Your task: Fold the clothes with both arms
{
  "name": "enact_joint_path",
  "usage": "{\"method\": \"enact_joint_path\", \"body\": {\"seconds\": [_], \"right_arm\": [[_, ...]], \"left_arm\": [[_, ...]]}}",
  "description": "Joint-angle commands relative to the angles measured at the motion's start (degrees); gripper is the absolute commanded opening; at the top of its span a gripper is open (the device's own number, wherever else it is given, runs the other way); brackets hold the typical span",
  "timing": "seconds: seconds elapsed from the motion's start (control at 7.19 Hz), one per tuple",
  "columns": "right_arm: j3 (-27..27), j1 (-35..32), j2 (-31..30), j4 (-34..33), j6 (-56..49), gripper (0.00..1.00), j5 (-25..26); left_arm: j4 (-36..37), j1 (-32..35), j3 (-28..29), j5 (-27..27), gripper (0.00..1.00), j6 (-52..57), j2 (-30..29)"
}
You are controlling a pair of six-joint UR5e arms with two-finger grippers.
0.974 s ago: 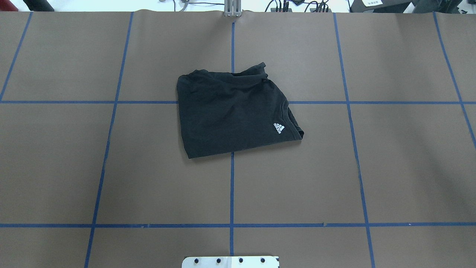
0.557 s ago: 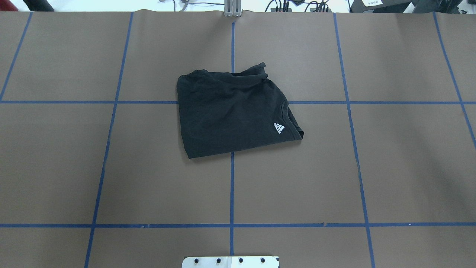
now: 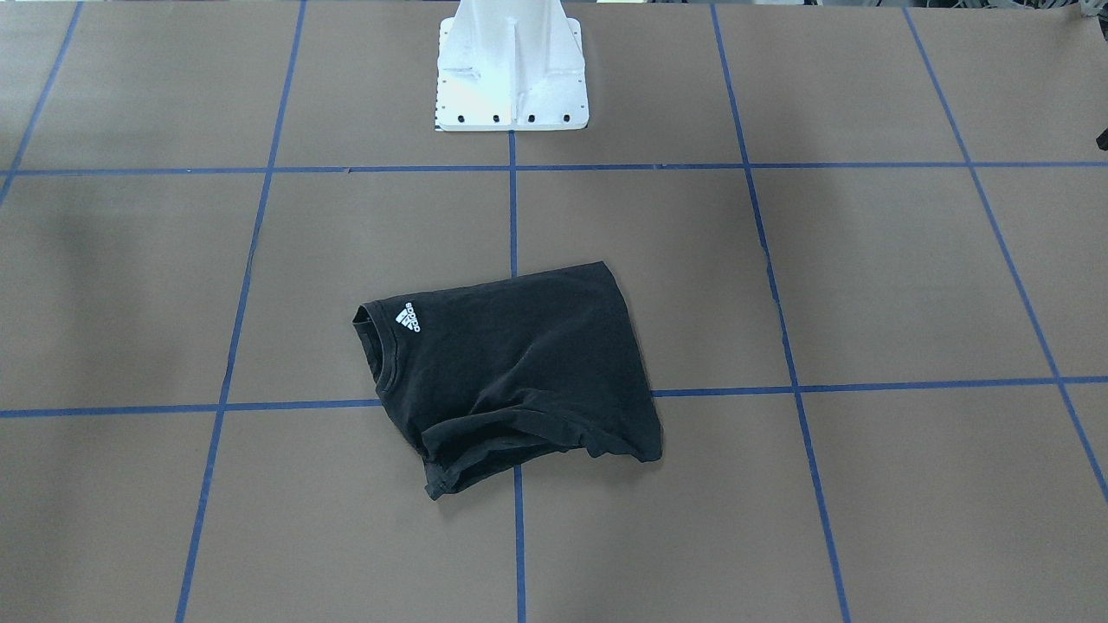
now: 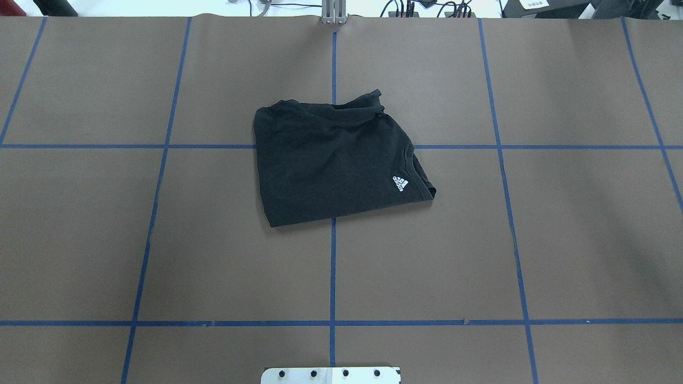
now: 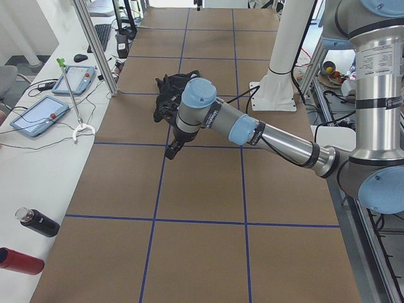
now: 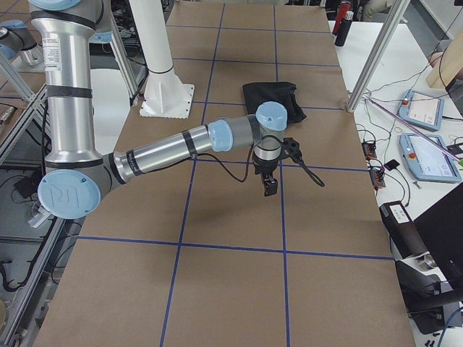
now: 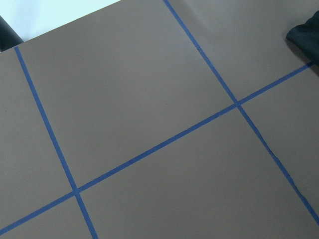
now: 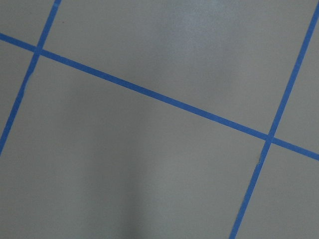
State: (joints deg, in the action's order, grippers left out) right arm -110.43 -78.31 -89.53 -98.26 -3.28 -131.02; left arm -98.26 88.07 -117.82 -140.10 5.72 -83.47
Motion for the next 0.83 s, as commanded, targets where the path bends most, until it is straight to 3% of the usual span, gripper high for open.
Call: {"method": "enact_joint_path", "body": {"seconds": [0.0,0.7], "right_arm": [[-0.1,0.1,0.1,0.1,-0.1,1.0,-0.2],[0.0,0.1,0.0,0.1,0.3,1.0,-1.0]], "left_arm": [[0.0,0.0,0.0,0.0,0.99,0.0,0.0],[-0.1,0.0,0.0,0.0,0.99,0.1,0.0]]}}
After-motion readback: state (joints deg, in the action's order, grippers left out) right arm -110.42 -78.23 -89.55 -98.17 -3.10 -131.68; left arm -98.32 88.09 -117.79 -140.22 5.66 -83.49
